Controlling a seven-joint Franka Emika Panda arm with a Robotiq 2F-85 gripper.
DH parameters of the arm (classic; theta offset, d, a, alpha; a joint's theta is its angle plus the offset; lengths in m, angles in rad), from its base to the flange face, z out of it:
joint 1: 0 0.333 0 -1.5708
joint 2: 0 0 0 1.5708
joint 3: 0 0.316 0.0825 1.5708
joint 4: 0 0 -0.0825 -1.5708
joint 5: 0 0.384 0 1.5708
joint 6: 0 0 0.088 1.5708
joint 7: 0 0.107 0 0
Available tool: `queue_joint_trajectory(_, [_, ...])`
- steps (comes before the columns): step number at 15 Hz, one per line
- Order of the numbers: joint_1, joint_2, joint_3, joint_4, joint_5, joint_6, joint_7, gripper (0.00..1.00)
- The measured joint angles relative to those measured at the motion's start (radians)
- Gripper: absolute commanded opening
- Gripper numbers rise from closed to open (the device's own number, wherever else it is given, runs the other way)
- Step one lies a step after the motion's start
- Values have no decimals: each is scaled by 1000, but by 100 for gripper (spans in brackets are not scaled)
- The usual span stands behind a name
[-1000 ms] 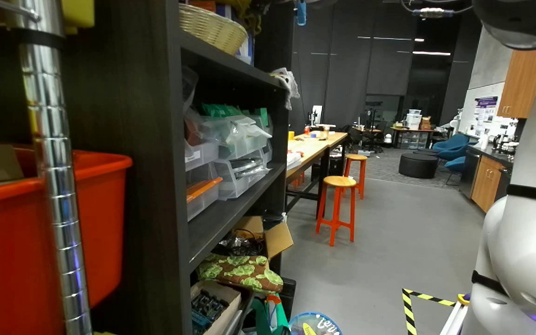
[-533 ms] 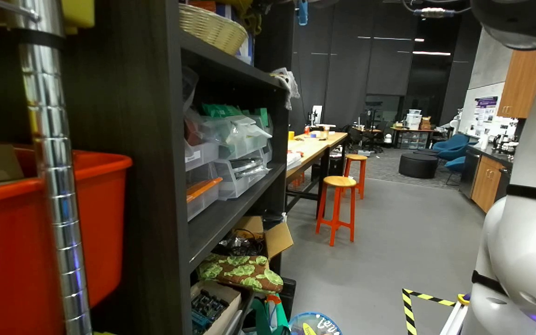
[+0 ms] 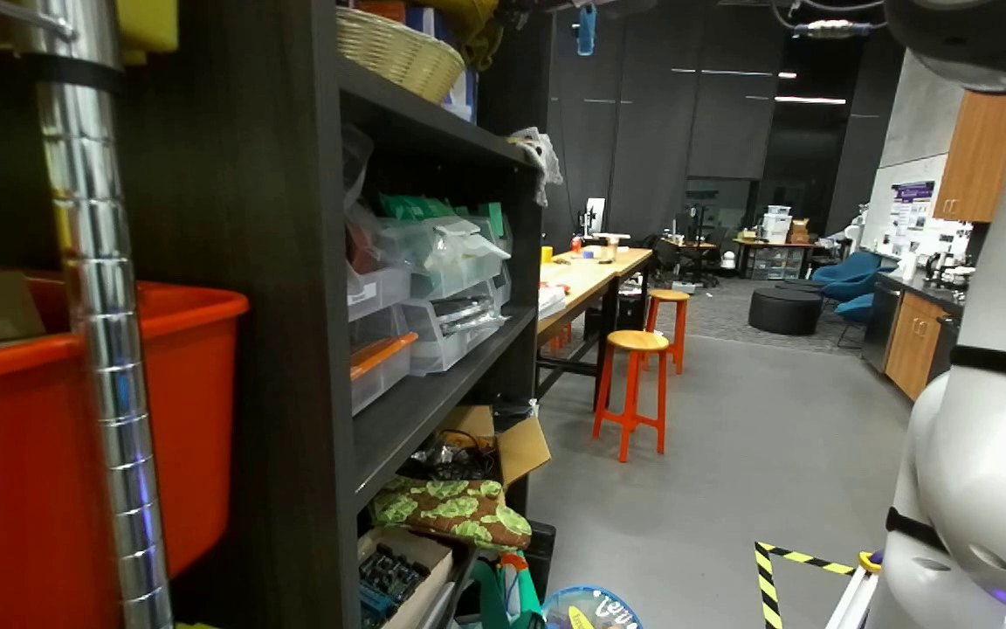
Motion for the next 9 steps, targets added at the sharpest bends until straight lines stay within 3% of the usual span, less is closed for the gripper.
queue_joint_trajectory(9, [-19, -65, -96, 10, 292, -115, -118, 1])
